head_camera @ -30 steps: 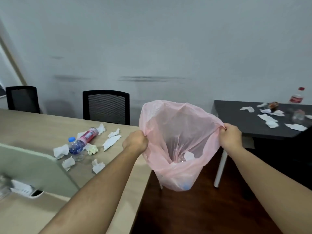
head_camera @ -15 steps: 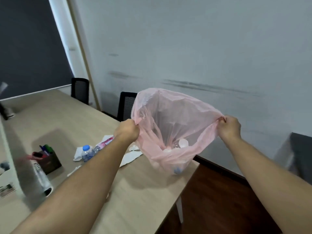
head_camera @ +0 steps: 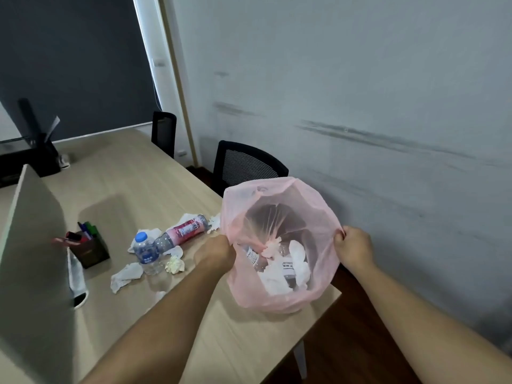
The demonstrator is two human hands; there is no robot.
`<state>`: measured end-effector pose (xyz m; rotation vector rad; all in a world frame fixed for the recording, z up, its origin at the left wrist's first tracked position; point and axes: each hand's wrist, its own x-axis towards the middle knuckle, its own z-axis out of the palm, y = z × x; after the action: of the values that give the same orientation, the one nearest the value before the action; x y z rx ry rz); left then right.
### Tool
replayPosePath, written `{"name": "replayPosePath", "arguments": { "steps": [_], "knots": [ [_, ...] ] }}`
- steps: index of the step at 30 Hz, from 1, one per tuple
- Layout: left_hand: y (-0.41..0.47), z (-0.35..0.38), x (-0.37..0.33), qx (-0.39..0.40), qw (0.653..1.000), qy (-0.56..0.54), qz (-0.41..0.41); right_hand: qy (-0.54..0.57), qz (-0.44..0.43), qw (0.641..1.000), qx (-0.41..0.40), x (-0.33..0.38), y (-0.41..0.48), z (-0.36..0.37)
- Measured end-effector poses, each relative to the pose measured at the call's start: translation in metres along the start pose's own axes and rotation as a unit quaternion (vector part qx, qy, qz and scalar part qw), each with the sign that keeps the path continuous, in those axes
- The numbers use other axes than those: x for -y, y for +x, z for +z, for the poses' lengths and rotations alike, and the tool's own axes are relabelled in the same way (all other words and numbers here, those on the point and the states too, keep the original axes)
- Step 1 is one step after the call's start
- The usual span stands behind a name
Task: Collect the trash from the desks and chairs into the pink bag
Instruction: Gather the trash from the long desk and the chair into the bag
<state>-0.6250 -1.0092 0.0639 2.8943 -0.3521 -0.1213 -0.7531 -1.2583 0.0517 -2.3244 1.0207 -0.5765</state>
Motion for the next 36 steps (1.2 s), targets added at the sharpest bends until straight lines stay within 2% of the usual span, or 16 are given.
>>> {"name": "replayPosePath", "arguments": {
  "steps": [5, 7, 11, 15, 18, 20, 24, 27, 30, 33, 36],
  "knots": [
    [0.006, 0.009, 0.001, 0.014, 0.999, -0.028, -0.011, -0.016, 0.025, 0.999, 0.036, -0.011, 0.006, 0.005],
    [0.007, 0.006, 0.001, 0.014, 0.998, -0.053, -0.019, -0.027, 0.008, 0.999, 0.018, -0.01, 0.009, 0.001],
    [0.013, -0.008, 0.011, 0.002, 0.996, -0.08, -0.027, -0.007, -0.133, 0.989, -0.071, 0.017, 0.014, -0.01],
    [0.015, -0.047, 0.033, 0.031, 0.994, -0.099, -0.038, 0.055, -0.269, 0.958, -0.088, 0.081, -0.001, -0.005],
    [0.019, -0.075, 0.06, 0.006, 0.992, -0.116, -0.045, 0.117, -0.367, 0.919, -0.089, 0.133, -0.028, 0.016],
    [0.02, -0.085, 0.083, -0.006, 0.992, -0.12, -0.051, 0.14, -0.41, 0.901, -0.036, 0.164, -0.052, 0.033],
    [0.017, -0.078, 0.129, -0.04, 0.984, -0.147, -0.091, 0.138, -0.436, 0.875, 0.161, 0.211, -0.104, 0.078],
    [0.013, -0.047, 0.165, -0.027, 0.98, -0.146, -0.129, 0.082, -0.375, 0.861, 0.334, 0.229, -0.139, 0.137],
    [0.008, -0.006, 0.191, 0.038, 0.985, -0.102, -0.134, -0.017, -0.327, 0.83, 0.452, 0.223, -0.163, 0.19],
    [0.005, 0.032, 0.21, 0.113, 0.984, -0.072, -0.119, -0.055, -0.293, 0.811, 0.503, 0.216, -0.173, 0.227],
    [0.007, 0.057, 0.215, 0.13, 0.986, -0.058, -0.087, -0.092, -0.235, 0.846, 0.47, 0.215, -0.159, 0.248]
  ]
}}
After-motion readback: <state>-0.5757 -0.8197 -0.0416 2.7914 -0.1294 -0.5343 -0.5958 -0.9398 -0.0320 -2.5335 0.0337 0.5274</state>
